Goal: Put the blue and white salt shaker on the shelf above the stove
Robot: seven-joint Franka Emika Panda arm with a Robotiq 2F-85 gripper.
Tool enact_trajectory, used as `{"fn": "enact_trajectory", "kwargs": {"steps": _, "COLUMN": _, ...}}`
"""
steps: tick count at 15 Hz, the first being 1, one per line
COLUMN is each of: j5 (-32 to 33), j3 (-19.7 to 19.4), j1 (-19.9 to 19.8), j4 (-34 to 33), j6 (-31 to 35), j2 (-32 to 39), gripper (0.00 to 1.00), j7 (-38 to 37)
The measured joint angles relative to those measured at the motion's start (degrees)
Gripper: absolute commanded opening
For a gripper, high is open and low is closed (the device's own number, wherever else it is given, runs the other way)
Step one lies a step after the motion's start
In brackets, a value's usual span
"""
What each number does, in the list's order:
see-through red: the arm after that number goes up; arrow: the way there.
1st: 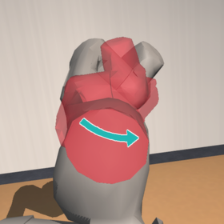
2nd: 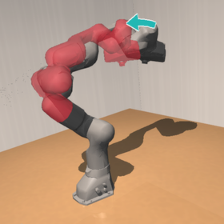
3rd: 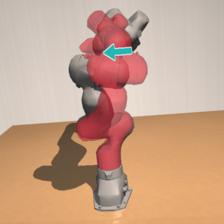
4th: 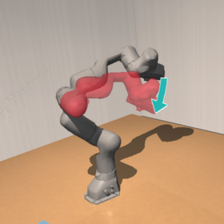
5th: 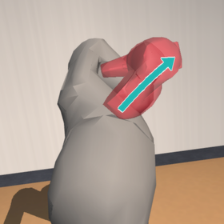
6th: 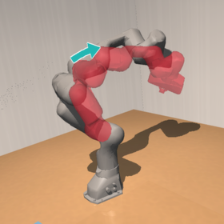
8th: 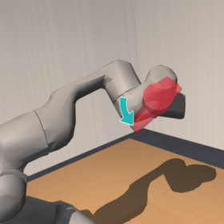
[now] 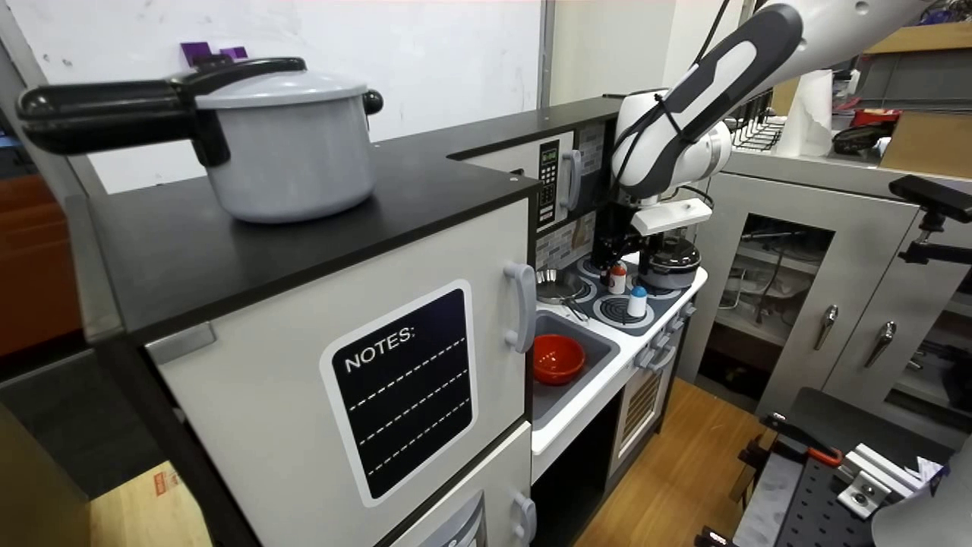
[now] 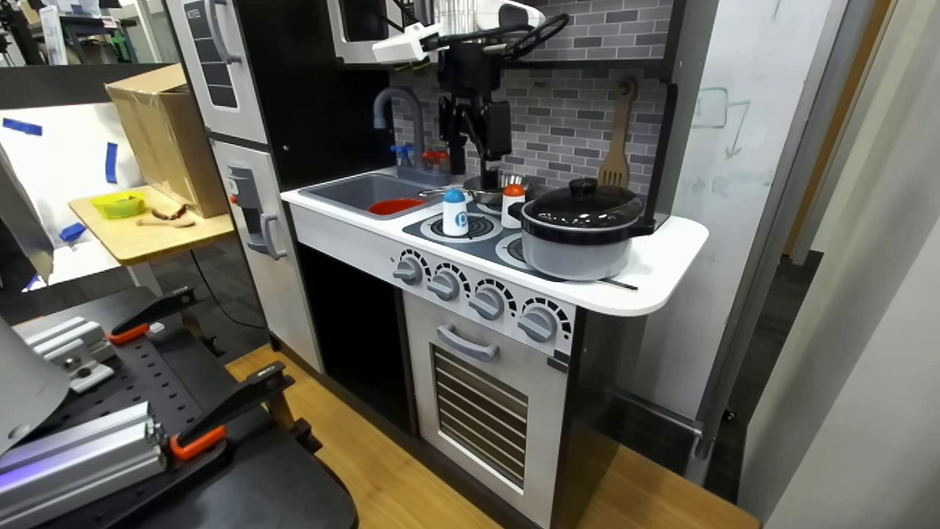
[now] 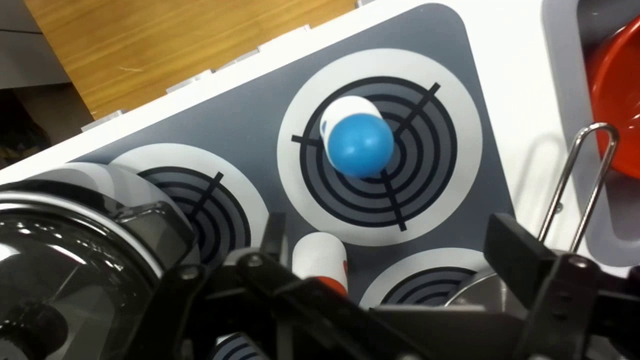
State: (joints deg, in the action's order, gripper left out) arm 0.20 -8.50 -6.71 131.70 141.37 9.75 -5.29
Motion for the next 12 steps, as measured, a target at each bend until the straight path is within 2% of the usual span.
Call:
{"fn": "enact_trajectory", "kwargs": {"steps": 6, "j5": 0.02, "j3": -0.74, "j1": -0.33, "j4": -0.22, "j6": -0.28, "j2": 0.09, "gripper": 1.0, "j7": 0.0}}
{"fn": "enact_trajectory", "kwargs": {"steps": 12, "j5": -0.07, "j3": -0.3, "j1": 0.06, "j4": 2.24, "j6": -0.68, "j2": -1.81, "gripper": 1.0, "j7": -0.05}}
